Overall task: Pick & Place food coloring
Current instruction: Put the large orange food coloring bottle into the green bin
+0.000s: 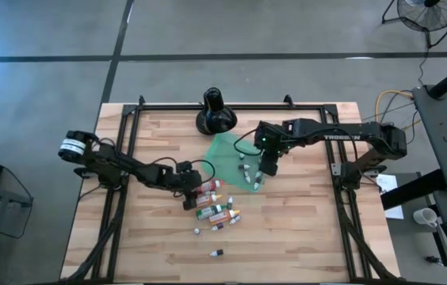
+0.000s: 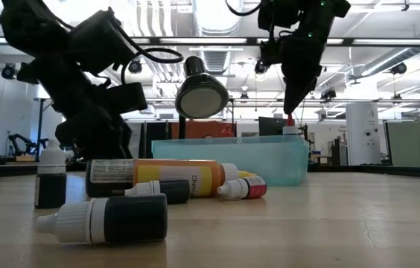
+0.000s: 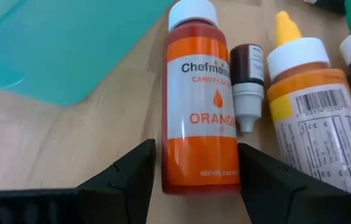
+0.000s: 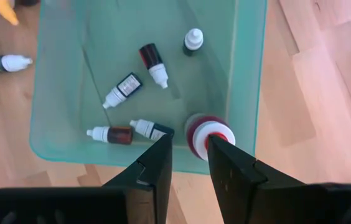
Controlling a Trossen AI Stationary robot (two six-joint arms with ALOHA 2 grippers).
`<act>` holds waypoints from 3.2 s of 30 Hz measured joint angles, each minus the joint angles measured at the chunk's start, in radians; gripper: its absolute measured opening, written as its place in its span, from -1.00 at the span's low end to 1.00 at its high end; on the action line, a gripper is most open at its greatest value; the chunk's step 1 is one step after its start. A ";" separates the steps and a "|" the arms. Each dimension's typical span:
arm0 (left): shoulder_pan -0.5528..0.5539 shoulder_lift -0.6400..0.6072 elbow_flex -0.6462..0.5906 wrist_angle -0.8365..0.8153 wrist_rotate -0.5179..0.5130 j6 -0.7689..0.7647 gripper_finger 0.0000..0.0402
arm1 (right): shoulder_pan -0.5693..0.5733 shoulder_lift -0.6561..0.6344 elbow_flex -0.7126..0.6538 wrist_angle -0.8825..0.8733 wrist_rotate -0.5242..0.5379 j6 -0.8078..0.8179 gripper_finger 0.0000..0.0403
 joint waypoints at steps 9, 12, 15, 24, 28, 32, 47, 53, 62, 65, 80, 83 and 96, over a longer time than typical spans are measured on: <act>0.002 0.004 0.000 0.024 -0.018 0.011 -0.31 | 0.002 0.000 -0.014 0.039 -0.010 -0.013 -0.55; 0.002 0.003 0.000 0.018 -0.020 -0.005 -0.41 | 0.006 0.000 -0.014 0.091 -0.044 -0.044 -0.54; 0.002 -0.005 0.000 -0.003 -0.020 -0.063 -0.41 | 0.007 0.000 -0.011 0.157 -0.107 -0.089 -0.54; -0.041 -0.193 0.000 -0.210 -0.076 -0.187 -0.36 | 0.005 0.001 -0.002 0.381 -0.300 -0.084 -0.60; -0.065 -0.321 0.000 -0.245 -0.150 -0.198 -0.36 | -0.001 0.010 -0.010 0.430 -0.355 0.016 -0.60; -0.068 -0.418 0.000 -0.229 -0.216 -0.169 -0.36 | -0.009 0.033 -0.012 0.485 -0.433 0.059 -0.55; -0.042 -0.507 0.000 -0.004 -0.106 -0.125 -0.36 | -0.011 0.061 -0.012 0.732 -0.475 -0.121 -0.11; -0.040 -0.483 0.000 0.033 -0.097 -0.077 -0.36 | -0.007 0.062 -0.012 0.734 -0.473 -0.182 0.03; -0.023 -0.403 0.000 0.167 -0.088 -0.042 -0.36 | 0.026 0.104 -0.002 0.760 -0.472 -0.185 0.15; -0.014 -0.384 0.000 0.168 -0.078 -0.058 -0.36 | 0.026 0.115 0.011 0.753 -0.473 -0.182 0.17; 0.042 -0.361 -0.002 0.194 -0.015 -0.039 -0.36 | 0.022 0.117 0.029 0.745 -0.472 -0.207 0.09; 0.046 -0.360 -0.002 0.196 -0.012 -0.035 -0.36 | 0.022 0.117 0.029 0.744 -0.472 -0.207 0.09; 0.052 -0.356 -0.002 0.221 -0.011 -0.014 -0.36 | 0.022 0.117 0.026 0.745 -0.449 -0.211 -0.23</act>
